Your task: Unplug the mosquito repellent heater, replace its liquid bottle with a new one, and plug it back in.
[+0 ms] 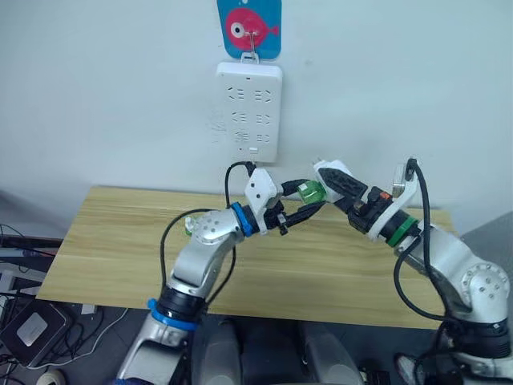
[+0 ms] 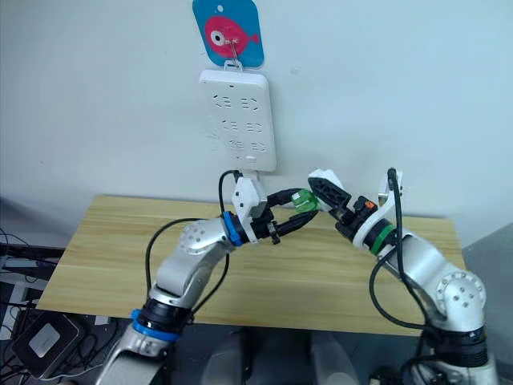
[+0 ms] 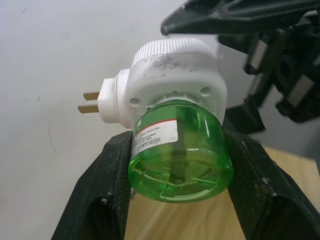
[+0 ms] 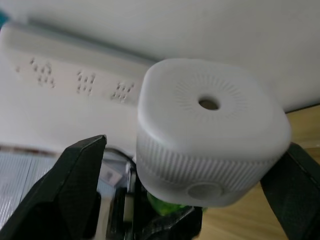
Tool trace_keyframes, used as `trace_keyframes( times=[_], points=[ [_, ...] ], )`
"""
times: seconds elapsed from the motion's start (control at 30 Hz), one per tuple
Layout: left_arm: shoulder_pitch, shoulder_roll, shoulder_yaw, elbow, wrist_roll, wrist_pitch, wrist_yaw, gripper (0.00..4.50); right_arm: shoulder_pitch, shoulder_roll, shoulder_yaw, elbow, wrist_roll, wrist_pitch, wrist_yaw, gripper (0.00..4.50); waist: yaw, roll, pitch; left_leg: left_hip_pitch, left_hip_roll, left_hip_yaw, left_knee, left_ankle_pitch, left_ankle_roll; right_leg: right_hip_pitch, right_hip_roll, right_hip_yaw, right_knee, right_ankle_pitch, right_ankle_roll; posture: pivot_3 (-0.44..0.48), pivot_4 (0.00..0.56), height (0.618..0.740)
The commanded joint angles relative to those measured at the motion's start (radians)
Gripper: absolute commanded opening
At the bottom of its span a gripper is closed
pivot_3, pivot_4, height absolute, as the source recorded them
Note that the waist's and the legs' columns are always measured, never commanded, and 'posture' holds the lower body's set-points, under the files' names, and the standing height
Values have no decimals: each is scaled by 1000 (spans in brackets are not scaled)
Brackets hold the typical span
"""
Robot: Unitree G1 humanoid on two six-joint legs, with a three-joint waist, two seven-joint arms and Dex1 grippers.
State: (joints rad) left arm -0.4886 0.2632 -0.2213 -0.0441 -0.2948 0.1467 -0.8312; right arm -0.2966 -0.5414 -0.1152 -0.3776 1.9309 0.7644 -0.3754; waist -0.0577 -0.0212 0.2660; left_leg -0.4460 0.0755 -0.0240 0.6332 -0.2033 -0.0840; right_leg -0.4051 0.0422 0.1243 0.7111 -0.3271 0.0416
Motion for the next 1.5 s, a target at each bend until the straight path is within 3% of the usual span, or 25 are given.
trace_keyframes(
  times=[0.03,0.23,0.7,0.8,0.87,1.1,1.2,1.27,1.33,1.4,1.5],
  points=[
    [-32,75,-4,67,-2,-150,-195,2253,-81,-163,15,126,41,219,209,4484,0,0,0,0,0,0,1,0,0,0,0,0,1,0,0,-77,258,740],
    [-55,115,-16,180,22,-335,-338,2253,-229,-253,87,323,41,415,386,4484,0,0,0,0,1,0,0,0,1,0,1,0,0,0,0,-84,265,740],
    [-31,51,-18,173,78,-388,-258,2253,-305,-287,128,429,18,525,449,4484,1,0,0,-1,1,-2,3,0,1,0,1,-1,1,0,0,-61,274,740],
    [-24,49,-19,164,77,-384,-254,2253,-312,-291,124,445,6,535,461,3966,1,0,0,-1,1,-2,3,0,1,0,1,-1,2,0,0,-63,275,740],
    [-18,48,-22,159,76,-381,-255,2253,-316,-292,122,453,-2,542,468,3244,2,0,0,-1,1,-2,4,0,1,0,1,-1,2,0,0,-63,275,740],
    [-9,46,-21,151,52,-348,-262,2253,-341,-294,110,476,-51,569,516,3137,1,0,0,-2,1,-2,4,0,1,0,1,-1,2,0,0,-65,277,740],
    [-18,32,16,86,-104,-7,-209,2253,-362,-308,104,426,-138,598,605,3136,1,0,1,-2,1,-2,5,0,1,0,1,-1,2,0,0,-68,274,740],
    [-59,54,80,39,-423,490,-148,2253,-379,-324,109,391,-204,628,697,3135,0,1,2,-2,1,-3,5,0,1,0,1,-2,2,0,0,-62,269,740],
    [-135,94,148,113,-706,968,-147,2253,-397,-334,113,380,-250,650,773,3135,-3,0,3,-3,1,-6,7,0,1,0,1,-5,3,0,0,-59,270,740],
    [-183,101,192,213,-797,1179,-135,2253,-412,-338,117,374,-303,661,836,3135,-6,1,3,-5,2,-11,8,0,1,-1,4,-8,4,-2,4,-58,269,740],
    [-194,95,208,249,-810,1259,-124,2253,-433,-331,117,386,-355,677,899,3135,-7,1,3,-5,2,-13,9,0,1,0,4,-10,4,-2,3,-63,264,740]
  ],
)
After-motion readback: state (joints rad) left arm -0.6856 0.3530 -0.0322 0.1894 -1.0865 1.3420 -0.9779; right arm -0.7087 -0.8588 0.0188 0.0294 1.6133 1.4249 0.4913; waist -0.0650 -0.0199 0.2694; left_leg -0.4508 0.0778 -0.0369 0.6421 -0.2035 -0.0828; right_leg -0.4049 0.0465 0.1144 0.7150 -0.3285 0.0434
